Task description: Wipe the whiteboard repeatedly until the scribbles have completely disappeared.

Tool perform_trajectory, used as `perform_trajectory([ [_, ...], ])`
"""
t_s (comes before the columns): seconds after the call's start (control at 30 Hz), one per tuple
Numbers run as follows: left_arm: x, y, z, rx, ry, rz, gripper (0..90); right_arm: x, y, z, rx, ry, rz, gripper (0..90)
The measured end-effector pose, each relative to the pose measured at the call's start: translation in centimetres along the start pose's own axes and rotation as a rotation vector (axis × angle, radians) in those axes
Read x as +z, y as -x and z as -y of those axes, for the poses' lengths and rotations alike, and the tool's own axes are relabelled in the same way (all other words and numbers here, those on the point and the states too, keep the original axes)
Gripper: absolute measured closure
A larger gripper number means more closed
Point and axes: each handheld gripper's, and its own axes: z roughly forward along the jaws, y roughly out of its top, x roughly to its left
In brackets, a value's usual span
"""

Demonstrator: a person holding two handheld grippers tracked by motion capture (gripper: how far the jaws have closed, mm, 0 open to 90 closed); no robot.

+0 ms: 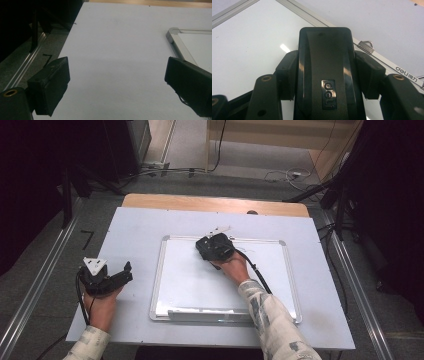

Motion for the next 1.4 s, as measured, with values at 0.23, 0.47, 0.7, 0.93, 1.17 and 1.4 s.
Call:
perform_trajectory([
  [0.23,0.0,0.0,0.0,-0.002,0.003,0.003,6.3,0.3,-0.6,-0.2,-0.012,0.001,-0.006,39.7],
  [0.47,0.0,0.0,0.0,-0.003,0.001,0.003,6.3,0.6,-1.1,-0.6,-0.035,-0.005,-0.014,39.7],
  [0.7,-0.1,0.0,0.0,-0.003,0.001,0.001,6.3,0.8,-1.4,-0.7,-0.039,-0.004,-0.019,39.6],
  [0.93,-0.2,-0.3,0.0,-0.007,0.000,-0.002,6.3,0.7,-1.2,-0.7,-0.041,-0.003,-0.022,39.6],
  [1.17,-0.2,-0.4,0.1,-0.006,0.001,-0.002,6.3,0.2,-0.3,-0.2,-0.023,-0.016,-0.004,39.5],
  [1.4,-0.2,-0.3,0.1,-0.005,-0.002,-0.005,6.3,-0.1,0.3,0.2,-0.013,-0.012,0.005,39.5],
])
